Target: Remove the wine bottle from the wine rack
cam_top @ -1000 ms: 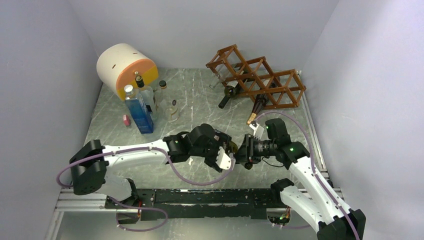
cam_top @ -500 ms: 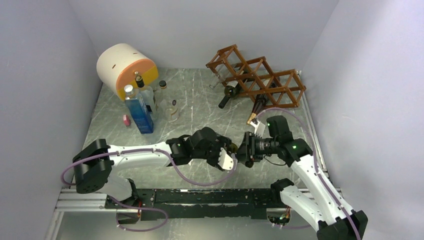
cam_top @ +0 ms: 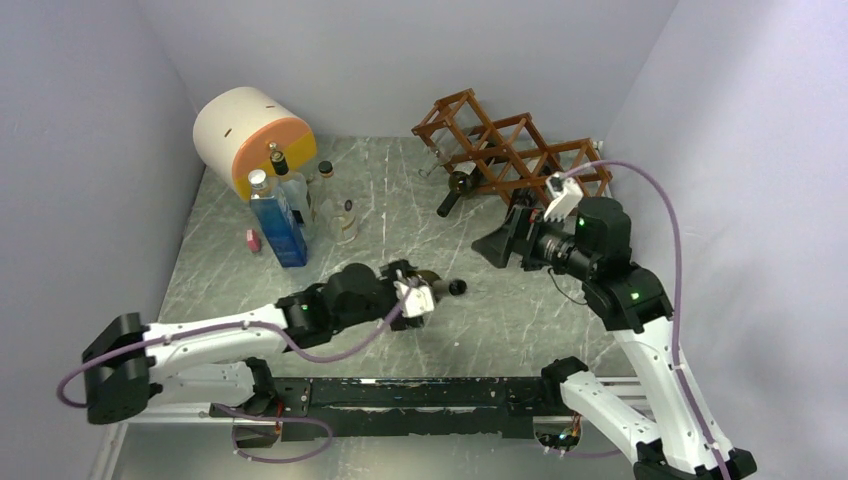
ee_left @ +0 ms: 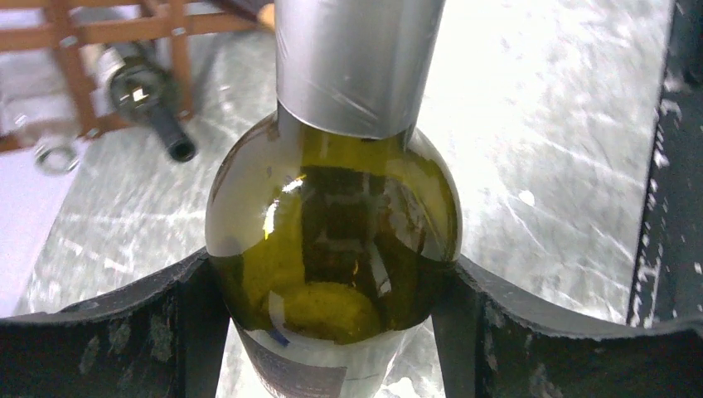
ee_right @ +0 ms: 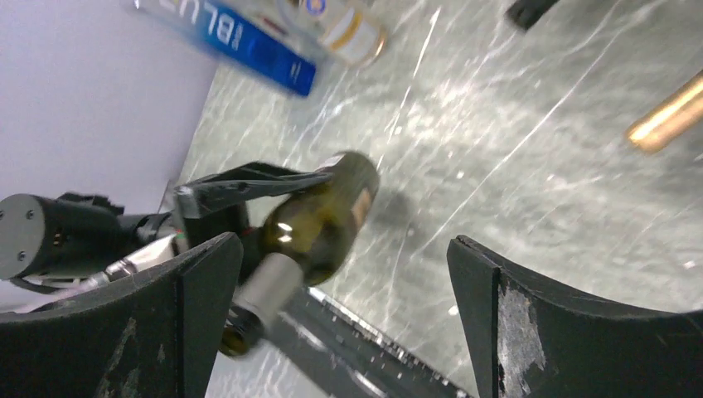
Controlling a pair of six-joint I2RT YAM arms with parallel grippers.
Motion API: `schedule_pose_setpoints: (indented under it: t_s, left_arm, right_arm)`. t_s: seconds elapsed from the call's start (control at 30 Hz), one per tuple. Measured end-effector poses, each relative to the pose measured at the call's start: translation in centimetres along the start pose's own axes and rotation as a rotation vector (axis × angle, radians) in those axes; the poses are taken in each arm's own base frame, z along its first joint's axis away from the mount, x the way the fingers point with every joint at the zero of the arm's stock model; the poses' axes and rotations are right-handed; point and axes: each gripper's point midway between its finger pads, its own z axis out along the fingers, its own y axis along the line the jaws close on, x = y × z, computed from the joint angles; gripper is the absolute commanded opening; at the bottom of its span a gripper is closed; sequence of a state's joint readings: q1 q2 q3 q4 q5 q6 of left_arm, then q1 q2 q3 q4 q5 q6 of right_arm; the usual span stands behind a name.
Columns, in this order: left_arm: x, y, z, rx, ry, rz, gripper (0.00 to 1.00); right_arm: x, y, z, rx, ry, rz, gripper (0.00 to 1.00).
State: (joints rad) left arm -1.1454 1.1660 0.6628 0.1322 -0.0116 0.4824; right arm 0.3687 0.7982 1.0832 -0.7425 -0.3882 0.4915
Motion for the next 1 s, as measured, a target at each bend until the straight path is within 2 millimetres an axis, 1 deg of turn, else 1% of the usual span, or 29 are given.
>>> schedule_pose_setpoints:
  t_s: [0.07,0.1,0.17,0.23,0.33,0.47,0.57,0.67,0.83,0.93,1.0]
  left_arm:
    - [-0.3,2.1,-1.5,-0.081,-0.042,-0.082,0.07]
    - [-0.3,3.1,-2.2,-0.118,-0.055,-0.116,0.07]
    - [0.2,5.8,-4.0,-0.224,-0.09,-0.208,0.07]
    - [1.2,8.7,-6.3,-0.345,-0.115,-0.305,0.07]
    - [2.7,11.9,-8.9,-0.504,-0.132,-0.412,0.07]
    - [5.6,15.3,-11.8,-0.717,-0.115,-0.557,0.07]
    - [7.8,16.9,-13.2,-0.839,-0.098,-0.663,0.07]
    - [10.1,17.8,-13.8,-0.934,-0.083,-0.736,0.07]
    - [12.8,17.5,-13.2,-0.991,-0.086,-0.768,0.07]
    - [14.0,17.1,-12.8,-1.002,-0.093,-0.762,0.07]
    - [14.3,17.1,-12.5,-1.004,-0.096,-0.751,0.07]
  right_arm:
    - [-2.0,0.2,-0.5,0.027,-0.069,-0.029,1.0]
    - [-2.5,0.1,-0.7,0.038,-0.088,-0.037,1.0]
    - [-3.3,-0.2,-0.9,0.071,-0.12,-0.05,1.0]
    - [-3.6,-0.9,-0.8,0.106,-0.131,-0.053,1.0]
    - [-3.7,-1.8,-0.4,0.147,-0.133,-0.052,1.0]
    - [-3.3,-2.7,-0.1,0.18,-0.127,-0.04,1.0]
    - [-3.0,-3.0,-0.1,0.19,-0.13,-0.032,1.0]
    - [-3.0,-3.1,-0.2,0.196,-0.135,-0.028,1.0]
    - [-2.8,-3.3,-0.2,0.201,-0.14,-0.017,1.0]
    - [-2.4,-3.5,-0.3,0.2,-0.142,-0.01,1.0]
    - [-2.3,-3.5,-0.3,0.198,-0.145,-0.007,0.99]
